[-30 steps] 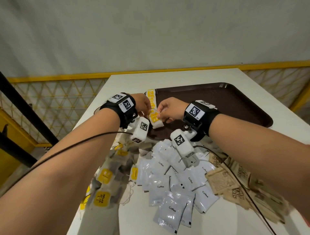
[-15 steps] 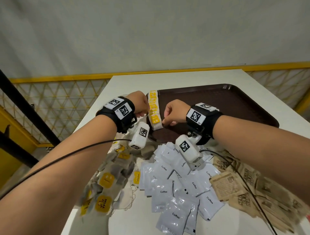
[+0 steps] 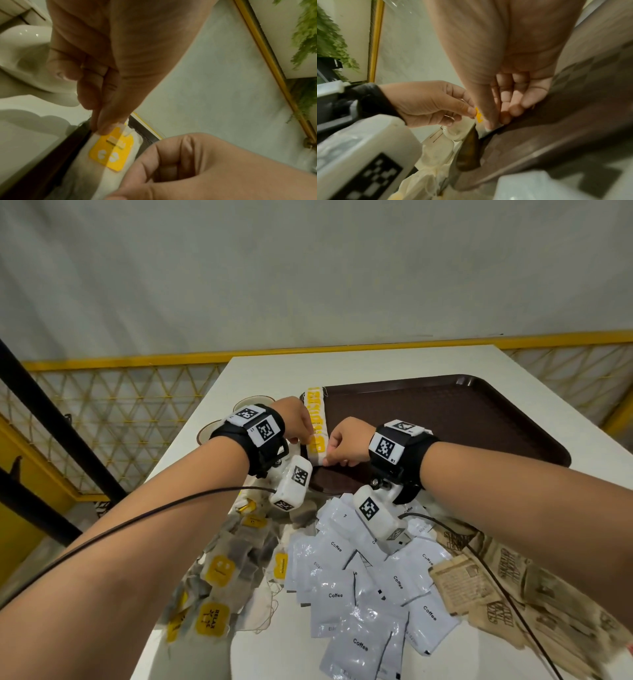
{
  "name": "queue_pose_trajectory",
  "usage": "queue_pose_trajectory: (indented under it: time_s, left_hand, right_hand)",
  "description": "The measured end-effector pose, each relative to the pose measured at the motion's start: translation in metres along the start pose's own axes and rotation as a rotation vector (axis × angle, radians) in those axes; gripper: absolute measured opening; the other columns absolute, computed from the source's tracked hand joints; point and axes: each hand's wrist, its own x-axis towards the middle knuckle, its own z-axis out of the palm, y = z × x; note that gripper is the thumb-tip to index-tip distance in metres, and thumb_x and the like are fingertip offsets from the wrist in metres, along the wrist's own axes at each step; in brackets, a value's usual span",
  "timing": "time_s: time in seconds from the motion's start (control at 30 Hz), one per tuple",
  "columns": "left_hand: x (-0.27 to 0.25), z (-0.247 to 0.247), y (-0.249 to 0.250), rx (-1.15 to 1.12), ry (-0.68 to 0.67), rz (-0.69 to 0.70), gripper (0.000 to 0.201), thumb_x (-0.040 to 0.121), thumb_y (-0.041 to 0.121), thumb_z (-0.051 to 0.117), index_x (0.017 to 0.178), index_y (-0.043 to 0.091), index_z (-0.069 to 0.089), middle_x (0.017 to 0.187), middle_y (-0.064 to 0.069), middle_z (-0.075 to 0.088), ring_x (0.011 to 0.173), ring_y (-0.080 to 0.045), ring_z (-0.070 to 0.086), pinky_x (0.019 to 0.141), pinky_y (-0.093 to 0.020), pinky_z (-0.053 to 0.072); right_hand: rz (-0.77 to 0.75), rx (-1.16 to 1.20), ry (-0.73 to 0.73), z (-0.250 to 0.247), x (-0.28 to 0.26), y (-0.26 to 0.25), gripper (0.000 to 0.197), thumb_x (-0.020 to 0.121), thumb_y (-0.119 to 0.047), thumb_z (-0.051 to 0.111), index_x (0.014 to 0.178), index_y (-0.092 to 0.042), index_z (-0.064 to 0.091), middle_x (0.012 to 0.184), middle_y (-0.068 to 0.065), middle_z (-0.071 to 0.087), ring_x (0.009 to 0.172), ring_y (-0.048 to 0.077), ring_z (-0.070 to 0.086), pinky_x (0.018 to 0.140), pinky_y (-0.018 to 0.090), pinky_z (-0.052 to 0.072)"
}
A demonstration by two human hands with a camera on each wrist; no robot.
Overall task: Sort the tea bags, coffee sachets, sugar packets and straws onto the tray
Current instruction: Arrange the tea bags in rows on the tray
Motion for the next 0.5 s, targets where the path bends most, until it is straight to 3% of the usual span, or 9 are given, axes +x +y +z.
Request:
queue_pose_trajectory:
  time_s: [0.07, 0.17, 0.27, 0.43, 0.5]
  left_hand:
    - [0.003, 0.001, 0.003, 0.034, -0.001, -0.009, 0.013, 0.082, 0.009, 0.07, 0.095, 0.006, 0.071, 0.066, 0.003, 0.06, 0.058, -0.007, 0.057, 0.037, -0.009, 0.04]
    - [0.006, 0.002, 0.005, 0.083, -0.02, -0.033, 0.017, 0.083, 0.009, 0.068, 0.098, 0.002, 0.07, 0.082, -0.006, 0.068, 0.072, -0.017, 0.063, 0.058, -0.022, 0.051]
    - [0.009, 0.002, 0.004, 0.105, 0.013, -0.044, 0.021, 0.081, 0.013, 0.07, 0.097, -0.001, 0.07, 0.073, -0.006, 0.064, 0.071, -0.019, 0.06, 0.075, -0.031, 0.055]
    - [0.01, 0.001, 0.002, 0.076, 0.055, -0.058, 0.021, 0.083, 0.012, 0.07, 0.096, -0.003, 0.071, 0.054, 0.0, 0.06, 0.063, -0.018, 0.057, 0.08, -0.032, 0.055]
    - [0.011, 0.001, 0.002, 0.063, 0.062, -0.069, 0.017, 0.084, 0.01, 0.068, 0.096, -0.003, 0.072, 0.065, -0.006, 0.063, 0.066, -0.02, 0.058, 0.083, -0.035, 0.056]
  right_hand:
    - [-0.002, 0.0, -0.012, 0.001, 0.0, 0.0, 0.018, 0.079, -0.02, 0.077, 0.067, -0.013, 0.064, 0.077, 0.011, 0.067, 0.069, 0.017, 0.062, 0.06, 0.021, 0.053]
    - [-0.017, 0.002, -0.01, 0.0, -0.001, -0.001, 0.02, 0.08, -0.018, 0.076, 0.068, -0.013, 0.061, 0.072, 0.009, 0.064, 0.065, 0.015, 0.059, 0.057, 0.02, 0.052]
    - [-0.065, -0.013, -0.063, -0.005, -0.006, -0.004, 0.011, 0.079, -0.01, 0.074, 0.075, -0.013, 0.064, 0.067, -0.002, 0.061, 0.061, 0.011, 0.054, 0.052, 0.017, 0.048]
    - [-0.098, -0.069, -0.204, -0.005, -0.008, -0.01, 0.014, 0.08, -0.005, 0.073, 0.088, -0.016, 0.071, 0.071, -0.002, 0.059, 0.067, 0.015, 0.054, 0.053, 0.017, 0.047]
    - [-0.102, -0.078, -0.203, -0.002, -0.007, -0.011, 0.014, 0.081, -0.004, 0.072, 0.087, -0.015, 0.07, 0.069, -0.007, 0.059, 0.062, 0.014, 0.052, 0.048, 0.013, 0.045]
